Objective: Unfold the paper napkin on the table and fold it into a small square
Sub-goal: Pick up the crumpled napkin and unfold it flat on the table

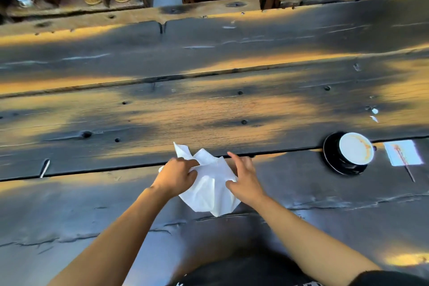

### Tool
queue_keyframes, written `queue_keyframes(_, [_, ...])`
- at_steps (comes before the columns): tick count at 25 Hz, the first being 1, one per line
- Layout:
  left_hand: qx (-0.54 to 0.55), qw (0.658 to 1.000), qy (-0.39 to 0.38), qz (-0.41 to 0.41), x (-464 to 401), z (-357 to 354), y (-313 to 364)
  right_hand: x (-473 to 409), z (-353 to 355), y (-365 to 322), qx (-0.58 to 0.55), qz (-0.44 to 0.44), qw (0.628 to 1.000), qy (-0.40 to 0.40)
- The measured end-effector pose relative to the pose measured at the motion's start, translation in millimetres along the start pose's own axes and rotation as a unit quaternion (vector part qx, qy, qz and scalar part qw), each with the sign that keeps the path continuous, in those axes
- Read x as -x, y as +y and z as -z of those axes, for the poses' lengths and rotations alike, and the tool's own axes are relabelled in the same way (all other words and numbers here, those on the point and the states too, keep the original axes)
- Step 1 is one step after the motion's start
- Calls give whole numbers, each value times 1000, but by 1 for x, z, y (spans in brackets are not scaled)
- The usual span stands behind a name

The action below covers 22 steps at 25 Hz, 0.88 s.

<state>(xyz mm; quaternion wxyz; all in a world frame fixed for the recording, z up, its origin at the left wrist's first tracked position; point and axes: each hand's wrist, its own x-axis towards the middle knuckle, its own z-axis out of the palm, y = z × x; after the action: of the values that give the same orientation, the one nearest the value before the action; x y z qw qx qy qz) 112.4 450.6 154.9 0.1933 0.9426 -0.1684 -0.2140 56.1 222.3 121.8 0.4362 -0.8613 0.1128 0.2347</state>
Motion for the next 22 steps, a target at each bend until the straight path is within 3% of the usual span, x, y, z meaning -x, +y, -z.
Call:
queue_keyframes(3, [5, 997, -26, -67, 17, 3, 25, 9, 9, -30, 35, 203, 979, 5])
queue_keyframes(5, [14, 996, 1, -89, 30, 5, 37, 20, 12, -50, 56, 257, 965, -20])
queue_keyframes(8, [43, 996, 34, -73, 49, 11, 48, 34, 20, -54, 61, 234, 969, -56])
queue_keyframes(13, [96, 993, 72, 5, 80, 33, 49, 45, 33, -31, 200, 249, 942, -105])
queue_keyframes(18, [21, 992, 105, 69, 108, 55, 30, 47, 51, -5, 288, 232, 925, -87])
queue_keyframes(22, [96, 983, 129, 88, 131, 59, 7, 52, 71, 10, 271, 228, 934, -56])
